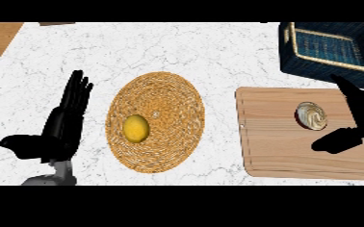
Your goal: Pick the cupcake from the cutting board and place it in the basket
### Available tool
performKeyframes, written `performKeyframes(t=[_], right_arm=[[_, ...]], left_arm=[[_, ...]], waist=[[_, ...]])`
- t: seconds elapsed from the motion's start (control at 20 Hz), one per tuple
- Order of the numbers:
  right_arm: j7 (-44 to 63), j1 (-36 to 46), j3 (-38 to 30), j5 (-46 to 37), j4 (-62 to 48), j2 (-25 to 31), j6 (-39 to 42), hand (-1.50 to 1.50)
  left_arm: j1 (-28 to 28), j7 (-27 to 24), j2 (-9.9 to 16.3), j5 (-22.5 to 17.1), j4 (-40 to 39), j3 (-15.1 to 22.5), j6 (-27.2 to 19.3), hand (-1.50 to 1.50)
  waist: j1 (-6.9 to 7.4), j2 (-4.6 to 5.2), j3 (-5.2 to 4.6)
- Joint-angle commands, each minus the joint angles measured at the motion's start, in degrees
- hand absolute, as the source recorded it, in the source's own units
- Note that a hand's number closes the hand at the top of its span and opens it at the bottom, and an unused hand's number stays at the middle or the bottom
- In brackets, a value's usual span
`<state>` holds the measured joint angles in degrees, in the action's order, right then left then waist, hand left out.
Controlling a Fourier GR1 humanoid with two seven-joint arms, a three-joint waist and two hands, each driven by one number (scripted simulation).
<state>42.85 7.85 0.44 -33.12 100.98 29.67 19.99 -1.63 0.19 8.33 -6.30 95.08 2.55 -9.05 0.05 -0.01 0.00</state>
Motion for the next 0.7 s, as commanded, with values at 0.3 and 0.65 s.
performKeyframes(t=[0.3, 0.65], right_arm=[[-3.3, 0.9, 0.1, -7.2, -6.9, -5.1, 0.6, -1.5], [-4.8, 3.8, -3.0, -8.6, -9.9, -8.2, 1.3, -1.5]], left_arm=[[-0.9, 1.3, -1.9, 1.7, 1.3, -0.8, 0.4, 0.0], [0.3, 0.7, -2.7, 2.6, 0.0, -1.7, 1.8, 0.0]], waist=[[0.07, 0.02, 0.0], [0.07, 0.0, 0.0]])
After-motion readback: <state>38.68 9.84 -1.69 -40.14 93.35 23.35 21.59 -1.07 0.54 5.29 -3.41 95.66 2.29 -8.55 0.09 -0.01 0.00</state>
